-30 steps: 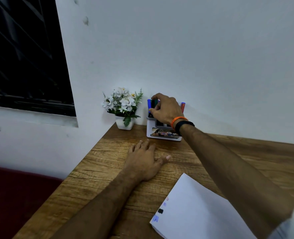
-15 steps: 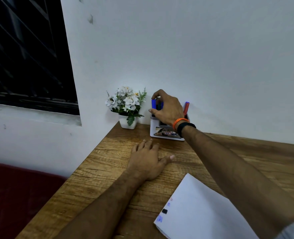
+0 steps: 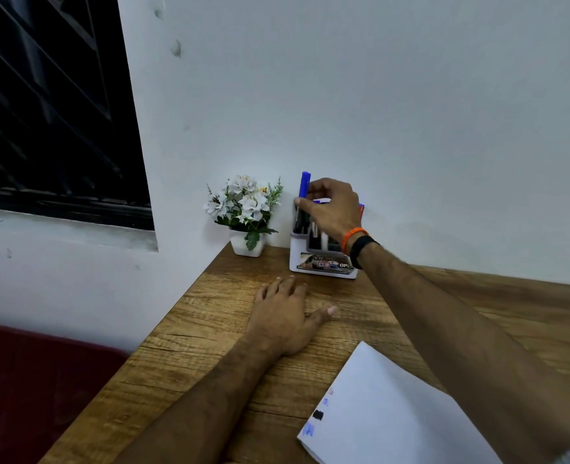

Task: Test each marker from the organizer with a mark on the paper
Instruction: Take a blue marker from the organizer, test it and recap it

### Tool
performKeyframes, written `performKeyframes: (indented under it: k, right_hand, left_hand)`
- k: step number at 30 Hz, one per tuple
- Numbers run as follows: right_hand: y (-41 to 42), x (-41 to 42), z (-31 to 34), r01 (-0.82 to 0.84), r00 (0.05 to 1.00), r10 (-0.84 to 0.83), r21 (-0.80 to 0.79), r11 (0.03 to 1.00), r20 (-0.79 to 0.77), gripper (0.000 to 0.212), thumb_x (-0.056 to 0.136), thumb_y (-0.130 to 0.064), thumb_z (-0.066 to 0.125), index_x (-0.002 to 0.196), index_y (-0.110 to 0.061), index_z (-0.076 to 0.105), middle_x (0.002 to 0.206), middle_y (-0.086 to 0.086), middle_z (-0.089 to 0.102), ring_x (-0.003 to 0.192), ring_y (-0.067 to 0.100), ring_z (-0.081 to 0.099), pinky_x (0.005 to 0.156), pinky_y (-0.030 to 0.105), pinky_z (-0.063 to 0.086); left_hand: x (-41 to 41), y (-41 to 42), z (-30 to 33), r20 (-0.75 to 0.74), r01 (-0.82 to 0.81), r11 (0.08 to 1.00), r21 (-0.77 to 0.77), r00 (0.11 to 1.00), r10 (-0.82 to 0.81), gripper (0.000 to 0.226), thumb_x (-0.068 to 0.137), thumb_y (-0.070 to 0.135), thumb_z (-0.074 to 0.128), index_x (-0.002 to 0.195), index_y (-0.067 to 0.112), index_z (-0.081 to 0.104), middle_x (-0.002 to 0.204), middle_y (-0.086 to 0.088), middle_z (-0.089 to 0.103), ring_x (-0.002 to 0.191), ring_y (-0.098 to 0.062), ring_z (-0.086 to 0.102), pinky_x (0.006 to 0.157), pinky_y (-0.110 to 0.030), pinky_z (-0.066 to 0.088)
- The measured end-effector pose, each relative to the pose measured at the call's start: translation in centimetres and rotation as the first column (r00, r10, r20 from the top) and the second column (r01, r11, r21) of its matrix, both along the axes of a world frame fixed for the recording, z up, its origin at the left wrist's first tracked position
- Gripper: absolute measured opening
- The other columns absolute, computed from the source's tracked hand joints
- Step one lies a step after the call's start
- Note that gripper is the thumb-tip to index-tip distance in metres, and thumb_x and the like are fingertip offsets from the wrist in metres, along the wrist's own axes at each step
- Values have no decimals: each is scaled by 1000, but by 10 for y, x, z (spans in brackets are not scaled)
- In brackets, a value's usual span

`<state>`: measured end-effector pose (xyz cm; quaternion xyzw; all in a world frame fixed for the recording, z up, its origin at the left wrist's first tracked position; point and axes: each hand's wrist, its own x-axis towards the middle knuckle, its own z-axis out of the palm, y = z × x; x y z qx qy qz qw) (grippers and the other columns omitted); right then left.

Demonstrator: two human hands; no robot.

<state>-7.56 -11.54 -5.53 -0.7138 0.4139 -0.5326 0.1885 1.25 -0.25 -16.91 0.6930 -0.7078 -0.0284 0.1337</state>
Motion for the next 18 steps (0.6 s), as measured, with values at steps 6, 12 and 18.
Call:
performKeyframes:
  k: [6,12,18]
  right_hand:
    - [29,-30,19,-81,979,70,50,995,194,20,76,-22,84,90,-19,71,86,-3,73,83,11,70,79,32,59]
    - [84,-79,-2,-273,933,184,274,922,310,15,84,-11,76,99,-9,71,82,4,71,65,4,67,58,17,51]
    - [130,-120,-44,-262,962,217,342,902,166,12,82,-8,77,92,-14,75,70,2,69,57,11,61,58,21,53]
  left_hand:
    - [-2,4,5,-17,0,1000,9,1000,0,83,87,77,21,148,21,33,160,-6,22,149,-23,13,120,-48,9]
    - [-6,12,18,-285,20,981,-191,956,-75,59,93,58,44,138,20,47,145,-2,46,132,-19,40,111,-44,35]
    - [-24,28,39,-854,124,952,-279,421,-306,33,85,43,60,103,16,69,96,0,72,81,-10,65,71,-35,56]
